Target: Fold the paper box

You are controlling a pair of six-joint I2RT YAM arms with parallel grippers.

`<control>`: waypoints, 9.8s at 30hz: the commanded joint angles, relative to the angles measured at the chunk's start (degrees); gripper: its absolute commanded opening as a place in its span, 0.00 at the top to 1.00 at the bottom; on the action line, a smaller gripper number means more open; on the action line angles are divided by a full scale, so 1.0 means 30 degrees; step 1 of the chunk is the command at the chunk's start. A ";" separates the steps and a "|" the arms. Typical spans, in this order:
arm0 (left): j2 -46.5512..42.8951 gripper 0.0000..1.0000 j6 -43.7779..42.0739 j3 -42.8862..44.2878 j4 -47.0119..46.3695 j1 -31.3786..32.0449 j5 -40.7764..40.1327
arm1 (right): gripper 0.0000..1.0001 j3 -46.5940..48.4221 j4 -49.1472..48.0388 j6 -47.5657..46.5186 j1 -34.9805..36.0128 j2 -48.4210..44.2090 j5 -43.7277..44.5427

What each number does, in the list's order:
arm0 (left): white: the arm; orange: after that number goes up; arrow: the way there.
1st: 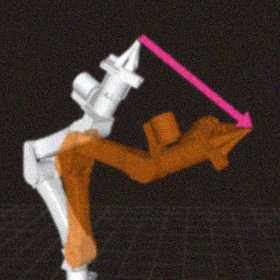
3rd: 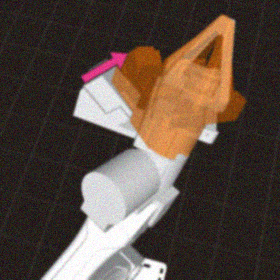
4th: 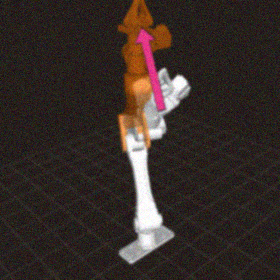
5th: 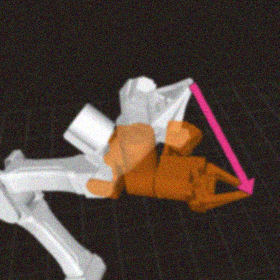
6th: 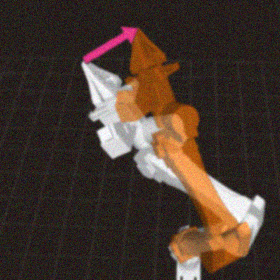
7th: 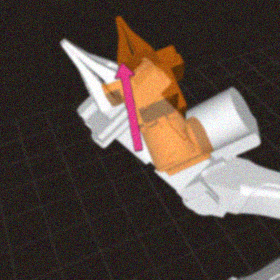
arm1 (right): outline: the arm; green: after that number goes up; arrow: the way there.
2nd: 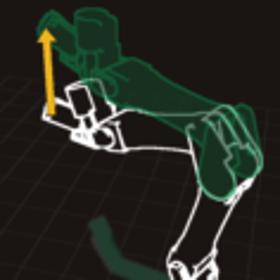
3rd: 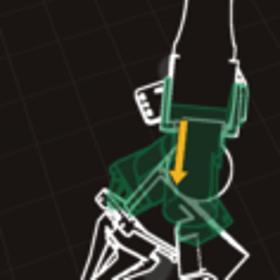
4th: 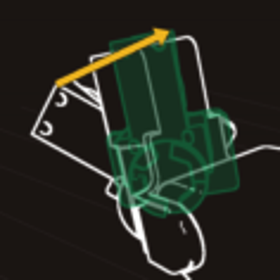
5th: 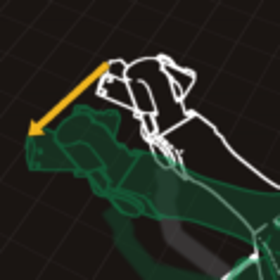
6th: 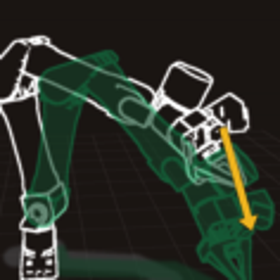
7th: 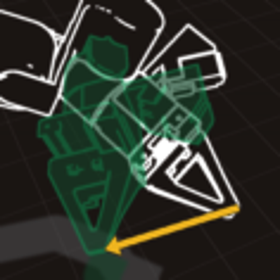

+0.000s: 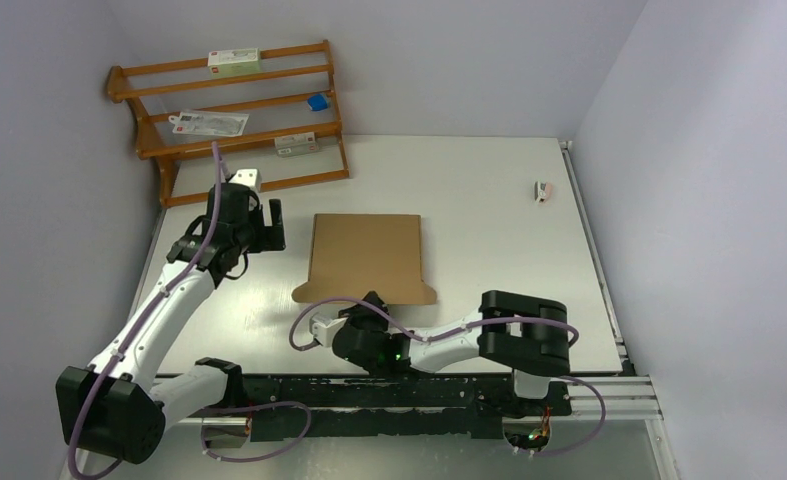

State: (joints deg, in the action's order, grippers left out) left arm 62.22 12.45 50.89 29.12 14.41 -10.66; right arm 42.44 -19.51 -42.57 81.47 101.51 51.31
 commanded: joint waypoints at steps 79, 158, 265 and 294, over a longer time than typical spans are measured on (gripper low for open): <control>0.4204 0.12 -0.3024 0.9172 0.2938 0.0483 0.6711 | 0.14 1.3094 1.8823 1.0274 -1.2322 -0.8177 -1.3314; 0.6674 0.95 -0.0012 0.9656 0.2670 0.2422 0.8466 | 1.00 1.2118 1.9099 2.3686 -1.5647 -0.7529 -1.3844; 0.6009 0.95 0.0864 0.9484 0.3142 0.3446 0.6171 | 1.00 1.1498 1.8326 2.0922 -1.3368 -0.6974 -1.1149; 0.5758 0.95 0.1620 0.7797 0.2463 0.4013 0.5299 | 1.00 1.0156 1.7199 2.1845 -1.3077 -0.6851 -1.1897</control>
State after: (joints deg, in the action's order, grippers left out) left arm 80.42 15.49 76.58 38.04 23.79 0.10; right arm 75.61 35.31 20.21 40.18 79.59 22.24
